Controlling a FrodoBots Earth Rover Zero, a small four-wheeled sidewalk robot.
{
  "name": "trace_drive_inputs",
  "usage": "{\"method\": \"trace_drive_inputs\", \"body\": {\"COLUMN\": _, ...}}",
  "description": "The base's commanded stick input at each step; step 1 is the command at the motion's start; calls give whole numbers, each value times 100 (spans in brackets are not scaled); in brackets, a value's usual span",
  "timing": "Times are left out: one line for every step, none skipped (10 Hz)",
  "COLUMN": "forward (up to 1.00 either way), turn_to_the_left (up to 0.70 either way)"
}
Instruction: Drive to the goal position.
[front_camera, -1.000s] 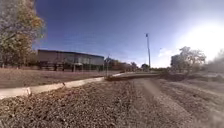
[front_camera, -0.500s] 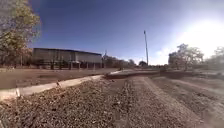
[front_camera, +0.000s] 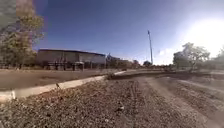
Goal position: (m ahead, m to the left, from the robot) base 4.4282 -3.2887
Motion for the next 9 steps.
{"method": "trace_drive_inputs", "body": {"forward": 50, "turn_to_the_left": 0}}
{"method": "trace_drive_inputs", "body": {"forward": 50, "turn_to_the_left": 0}}
{"method": "trace_drive_inputs", "body": {"forward": 50, "turn_to_the_left": 0}}
{"method": "trace_drive_inputs", "body": {"forward": 49, "turn_to_the_left": 0}}
{"method": "trace_drive_inputs", "body": {"forward": 48, "turn_to_the_left": 0}}
{"method": "trace_drive_inputs", "body": {"forward": 48, "turn_to_the_left": 0}}
{"method": "trace_drive_inputs", "body": {"forward": 48, "turn_to_the_left": 0}}
{"method": "trace_drive_inputs", "body": {"forward": 46, "turn_to_the_left": 0}}
{"method": "trace_drive_inputs", "body": {"forward": 45, "turn_to_the_left": 0}}
